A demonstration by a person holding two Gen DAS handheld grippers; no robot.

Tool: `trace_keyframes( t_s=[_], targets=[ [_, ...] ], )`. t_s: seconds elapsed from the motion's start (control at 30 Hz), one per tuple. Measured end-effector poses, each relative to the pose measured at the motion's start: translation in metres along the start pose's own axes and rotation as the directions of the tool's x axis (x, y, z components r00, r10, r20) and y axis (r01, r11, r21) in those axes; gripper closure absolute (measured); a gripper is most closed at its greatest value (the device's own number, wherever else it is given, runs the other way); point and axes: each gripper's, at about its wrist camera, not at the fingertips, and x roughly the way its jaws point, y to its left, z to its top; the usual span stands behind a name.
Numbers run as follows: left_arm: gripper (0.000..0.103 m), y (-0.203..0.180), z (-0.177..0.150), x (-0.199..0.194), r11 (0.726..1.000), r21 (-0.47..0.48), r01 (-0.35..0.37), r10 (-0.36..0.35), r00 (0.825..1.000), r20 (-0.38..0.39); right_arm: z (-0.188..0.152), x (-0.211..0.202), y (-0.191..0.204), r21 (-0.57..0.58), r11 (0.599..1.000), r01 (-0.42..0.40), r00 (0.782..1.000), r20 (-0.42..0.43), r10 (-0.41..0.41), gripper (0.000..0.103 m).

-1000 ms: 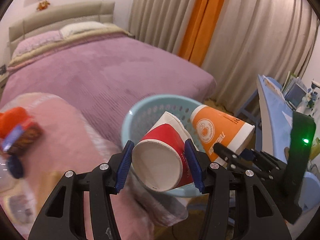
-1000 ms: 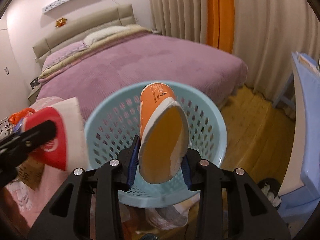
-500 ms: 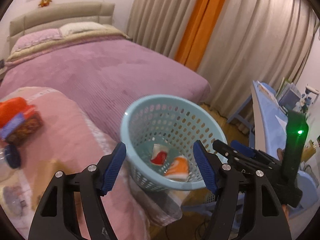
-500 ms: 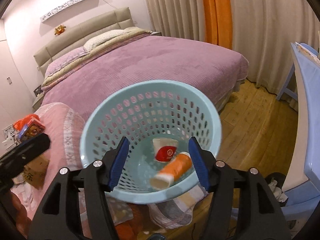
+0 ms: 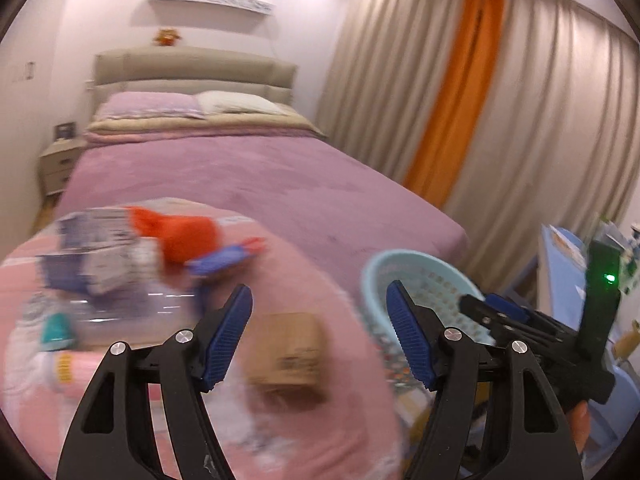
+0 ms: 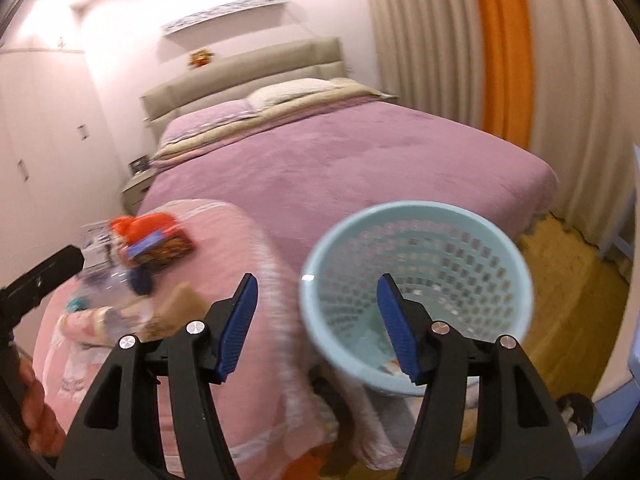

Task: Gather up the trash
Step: 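Grasp the pink bottle with left tool while right tool grasps brown paper bag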

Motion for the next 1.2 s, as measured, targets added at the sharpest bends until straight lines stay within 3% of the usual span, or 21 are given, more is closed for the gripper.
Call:
trace_keyframes(
  t_s=[0.23,0.47,0.67,0.83,1.2],
  targets=[
    [0.035,0.073,-0.002,-0.033,0.99,-0.054,-0.134,0.135,0.991,0.021,-0.005,0.01,0.058,-0.098,0.993,-0.073,0.997,-0.027,0.07,0.045],
    [0.036,0.148,-0.01,-0.033,0.96,-0.098,-0.263,0.257,0.964,-0.068,-0.018,0.034,0.102,-0.123,0.983,-0.134,0.988,-0.098,0.122,0.045],
    [0.037,0.177,-0.016,-0.027,0.954,-0.108,-0.279,0.266,0.957,-0.119,-0.024,0.049,0.128,-0.176,0.976,-0.13,0.987,-0.122,0.109,0.045],
    [0.037,0.174,-0.028,-0.021,0.965,-0.089,-0.248,0.232,0.961,-0.152,-0.025,0.057,0.131,-0.181,0.974,-0.136,0.984,-0.142,0.111,0.045],
    [0.041,0.167,-0.044,-0.019,0.973,-0.002,-0.231,0.224,0.947,-0.231,-0.028,0.07,0.132,-0.159,0.971,-0.176,0.97,-0.195,0.144,0.045]
  ],
)
